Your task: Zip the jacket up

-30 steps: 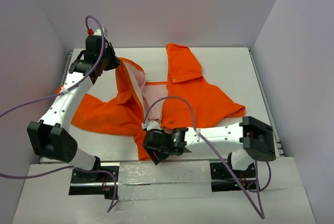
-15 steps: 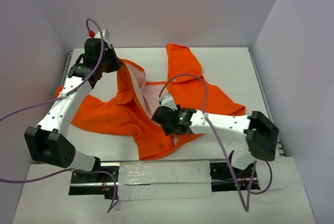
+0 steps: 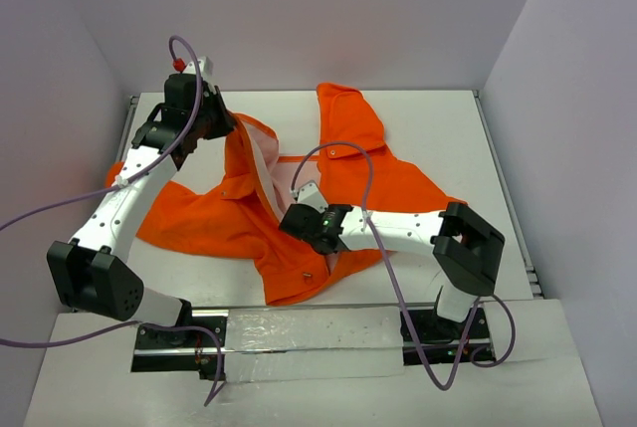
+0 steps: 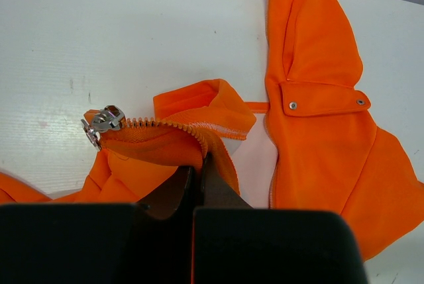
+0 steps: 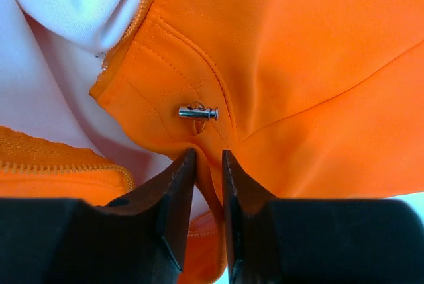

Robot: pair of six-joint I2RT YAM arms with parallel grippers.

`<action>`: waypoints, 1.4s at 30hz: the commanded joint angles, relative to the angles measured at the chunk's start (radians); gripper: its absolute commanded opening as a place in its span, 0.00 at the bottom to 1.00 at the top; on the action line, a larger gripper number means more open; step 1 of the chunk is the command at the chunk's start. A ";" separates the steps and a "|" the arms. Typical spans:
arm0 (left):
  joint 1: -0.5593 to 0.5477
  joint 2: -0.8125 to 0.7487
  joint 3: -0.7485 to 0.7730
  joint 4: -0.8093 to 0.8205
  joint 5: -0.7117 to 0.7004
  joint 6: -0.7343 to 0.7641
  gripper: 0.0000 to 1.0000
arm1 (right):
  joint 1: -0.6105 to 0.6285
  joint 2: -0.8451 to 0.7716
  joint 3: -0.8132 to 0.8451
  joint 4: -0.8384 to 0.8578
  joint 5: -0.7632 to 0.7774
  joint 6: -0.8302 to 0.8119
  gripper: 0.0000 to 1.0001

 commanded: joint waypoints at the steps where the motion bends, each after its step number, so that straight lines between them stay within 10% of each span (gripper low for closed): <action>1: -0.007 -0.047 0.011 0.051 0.012 0.008 0.00 | -0.011 -0.036 0.037 -0.020 0.045 0.006 0.31; 5: -0.007 -0.047 0.013 0.051 0.008 0.011 0.00 | -0.011 -0.108 0.017 -0.022 -0.008 -0.005 0.51; 18: -0.007 -0.037 0.018 0.052 0.011 0.007 0.00 | 0.029 -0.054 -0.039 -0.013 -0.065 -0.022 0.53; 20: -0.007 -0.039 0.021 0.051 0.013 0.007 0.00 | 0.029 -0.020 -0.034 -0.007 -0.044 -0.022 0.48; 24: -0.008 -0.039 0.023 0.050 0.013 0.006 0.00 | 0.029 -0.036 -0.013 -0.030 0.041 0.018 0.03; 35: -0.008 0.014 0.089 0.011 -0.048 0.009 0.00 | 0.099 -0.601 -0.198 -0.143 0.038 0.228 0.00; 42: -0.008 0.060 0.161 0.002 -0.043 0.005 0.00 | 0.285 -0.623 -0.347 -0.222 -0.076 0.640 0.00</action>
